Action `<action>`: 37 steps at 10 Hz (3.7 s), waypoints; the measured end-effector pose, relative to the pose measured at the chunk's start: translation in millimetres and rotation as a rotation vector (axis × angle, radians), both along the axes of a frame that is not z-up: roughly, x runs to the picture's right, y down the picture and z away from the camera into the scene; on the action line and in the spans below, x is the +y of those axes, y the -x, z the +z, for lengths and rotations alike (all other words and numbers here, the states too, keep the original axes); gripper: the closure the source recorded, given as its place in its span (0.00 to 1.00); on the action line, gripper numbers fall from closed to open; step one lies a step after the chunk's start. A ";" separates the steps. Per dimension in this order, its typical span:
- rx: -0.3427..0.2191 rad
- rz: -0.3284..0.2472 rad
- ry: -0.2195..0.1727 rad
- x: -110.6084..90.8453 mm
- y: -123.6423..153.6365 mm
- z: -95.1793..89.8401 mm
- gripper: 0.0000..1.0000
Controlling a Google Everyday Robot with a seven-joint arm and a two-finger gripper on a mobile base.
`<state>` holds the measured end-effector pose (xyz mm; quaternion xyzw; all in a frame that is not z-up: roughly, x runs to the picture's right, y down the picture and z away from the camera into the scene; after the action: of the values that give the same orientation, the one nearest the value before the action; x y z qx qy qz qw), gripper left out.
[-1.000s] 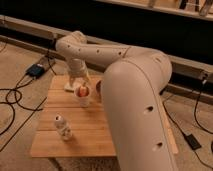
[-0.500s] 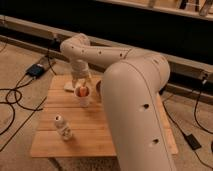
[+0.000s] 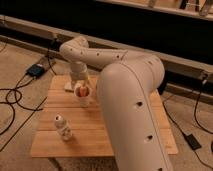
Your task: Place the pepper in the ceramic bowl
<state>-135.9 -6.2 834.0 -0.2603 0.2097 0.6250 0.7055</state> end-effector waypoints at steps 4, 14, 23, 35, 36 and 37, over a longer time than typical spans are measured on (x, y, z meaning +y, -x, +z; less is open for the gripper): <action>0.008 0.002 0.006 -0.1 -1.0 7.5 0.35; 0.010 0.002 0.016 -0.6 -1.8 12.7 0.58; 0.013 0.007 0.035 6.9 -4.1 16.6 0.58; 0.016 -0.007 0.050 10.2 -5.6 18.5 0.38; 0.018 -0.008 0.049 9.6 -6.2 18.3 0.38; 0.019 -0.008 0.048 8.4 -6.9 17.8 0.38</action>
<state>-129.0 2.2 851.8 -0.2703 0.2324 0.6194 0.6995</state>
